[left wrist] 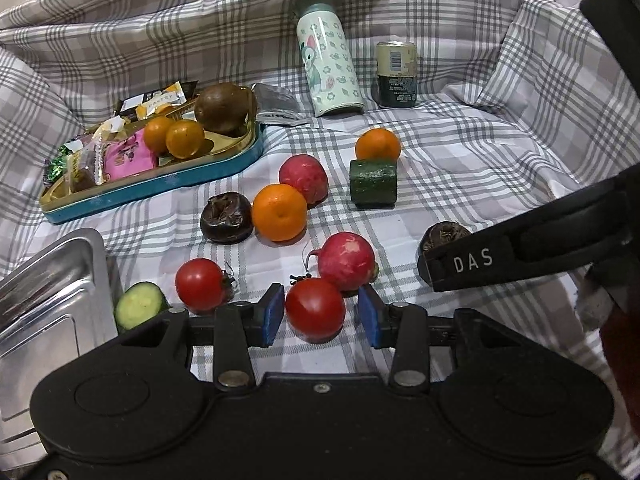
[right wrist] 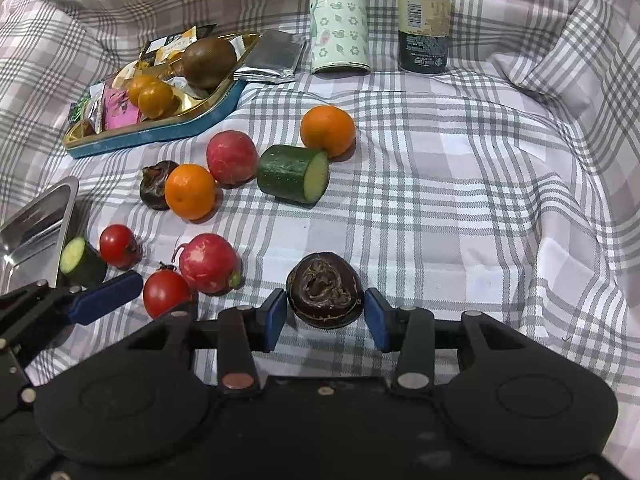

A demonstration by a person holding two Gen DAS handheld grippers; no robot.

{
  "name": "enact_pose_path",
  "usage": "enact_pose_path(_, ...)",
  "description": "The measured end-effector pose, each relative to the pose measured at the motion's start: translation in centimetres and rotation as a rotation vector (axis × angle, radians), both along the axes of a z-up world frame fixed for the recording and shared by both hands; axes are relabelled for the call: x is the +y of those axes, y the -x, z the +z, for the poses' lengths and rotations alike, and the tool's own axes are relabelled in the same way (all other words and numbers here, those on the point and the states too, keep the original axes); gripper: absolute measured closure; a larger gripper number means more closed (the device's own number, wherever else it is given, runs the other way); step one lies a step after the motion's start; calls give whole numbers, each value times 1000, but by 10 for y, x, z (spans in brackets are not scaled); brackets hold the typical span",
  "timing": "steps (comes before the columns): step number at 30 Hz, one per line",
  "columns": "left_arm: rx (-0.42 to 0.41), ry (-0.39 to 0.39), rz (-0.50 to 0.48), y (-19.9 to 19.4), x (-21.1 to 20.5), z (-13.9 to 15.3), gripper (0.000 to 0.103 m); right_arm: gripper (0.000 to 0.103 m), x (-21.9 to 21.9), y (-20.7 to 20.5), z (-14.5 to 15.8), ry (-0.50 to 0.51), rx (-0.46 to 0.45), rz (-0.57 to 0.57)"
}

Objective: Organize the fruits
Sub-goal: 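Close the right tool on the dark brown fruit while the left tool grasps the red tomato, then carry the dark brown fruit and red tomato over the steel tray with both tools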

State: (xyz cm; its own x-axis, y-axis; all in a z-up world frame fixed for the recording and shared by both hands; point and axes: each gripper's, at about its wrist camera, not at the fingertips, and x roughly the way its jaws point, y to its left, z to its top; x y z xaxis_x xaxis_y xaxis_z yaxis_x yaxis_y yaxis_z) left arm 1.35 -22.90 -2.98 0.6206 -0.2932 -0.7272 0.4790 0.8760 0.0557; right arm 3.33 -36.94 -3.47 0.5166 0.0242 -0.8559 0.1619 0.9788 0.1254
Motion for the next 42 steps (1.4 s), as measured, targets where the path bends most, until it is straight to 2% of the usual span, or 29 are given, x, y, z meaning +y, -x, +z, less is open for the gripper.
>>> enact_pose_path(2,-9,8,14,-2,1,-2,62,56,1,-2,-1,6,-4,-5)
enact_pose_path(7,51,103,31,-8,14,0,63,60,4,-4,-2,46,-15,-4)
enact_pose_path(12,35,141,65,-4,30,12,63,59,1,0,3,64,-41,-27)
enact_pose_path(16,12,177,97,1,50,27,63,59,-4,3,14,46,-113,-69)
enact_pose_path(21,-29,172,164,5,82,42,63,59,9,3,30,1,-230,-73)
enact_pose_path(27,-75,145,283,4,126,53,63,59,53,-9,39,-78,-313,22)
enact_pose_path(35,-101,115,432,-2,183,53,63,59,134,-17,34,-81,-346,211)
enact_pose_path(42,-91,84,505,-2,217,44,63,59,180,-13,30,-97,-372,339)
